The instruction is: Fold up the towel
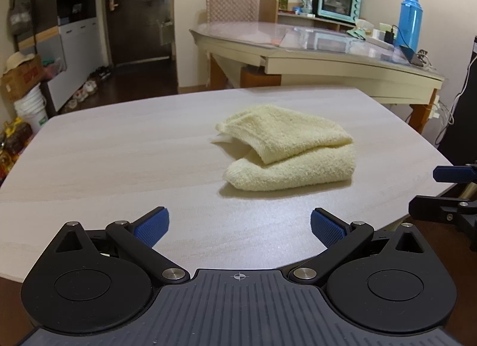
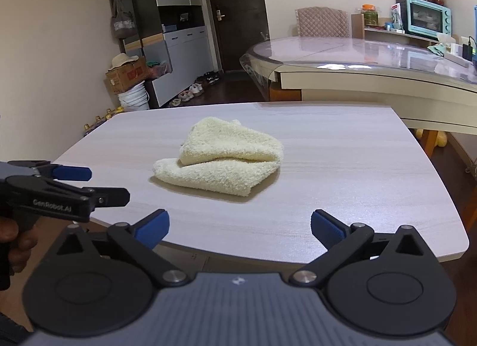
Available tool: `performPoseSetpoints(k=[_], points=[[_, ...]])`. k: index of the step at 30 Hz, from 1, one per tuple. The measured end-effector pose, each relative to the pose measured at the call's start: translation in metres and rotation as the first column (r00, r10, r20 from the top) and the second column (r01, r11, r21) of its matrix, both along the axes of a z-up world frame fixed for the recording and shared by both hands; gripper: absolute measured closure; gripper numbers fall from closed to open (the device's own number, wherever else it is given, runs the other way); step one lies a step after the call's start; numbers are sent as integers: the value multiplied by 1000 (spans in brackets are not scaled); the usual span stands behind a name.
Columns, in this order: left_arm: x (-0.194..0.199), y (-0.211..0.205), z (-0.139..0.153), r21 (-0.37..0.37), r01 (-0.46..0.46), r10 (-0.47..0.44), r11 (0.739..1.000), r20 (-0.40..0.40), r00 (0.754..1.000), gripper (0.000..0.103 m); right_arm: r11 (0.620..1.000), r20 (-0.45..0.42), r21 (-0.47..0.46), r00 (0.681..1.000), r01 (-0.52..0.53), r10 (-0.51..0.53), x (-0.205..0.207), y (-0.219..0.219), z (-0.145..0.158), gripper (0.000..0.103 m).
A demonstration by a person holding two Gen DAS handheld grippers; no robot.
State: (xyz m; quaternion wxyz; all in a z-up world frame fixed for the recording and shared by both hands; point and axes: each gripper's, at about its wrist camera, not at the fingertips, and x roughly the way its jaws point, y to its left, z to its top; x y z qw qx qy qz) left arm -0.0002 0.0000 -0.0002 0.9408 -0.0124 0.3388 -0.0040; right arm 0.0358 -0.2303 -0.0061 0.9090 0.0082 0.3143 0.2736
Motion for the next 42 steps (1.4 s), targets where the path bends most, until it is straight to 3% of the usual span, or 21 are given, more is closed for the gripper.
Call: performPoseSetpoints(k=[11, 42], points=[[-9, 0, -10, 5, -14, 14, 1000, 9, 1000, 0, 999, 0, -47, 1000, 12, -12, 1, 8, -4, 1], [-9, 1, -18, -9, -19, 19, 1000, -23, 1000, 0, 999, -15, -44, 1000, -7, 6, -1, 10, -3, 1]])
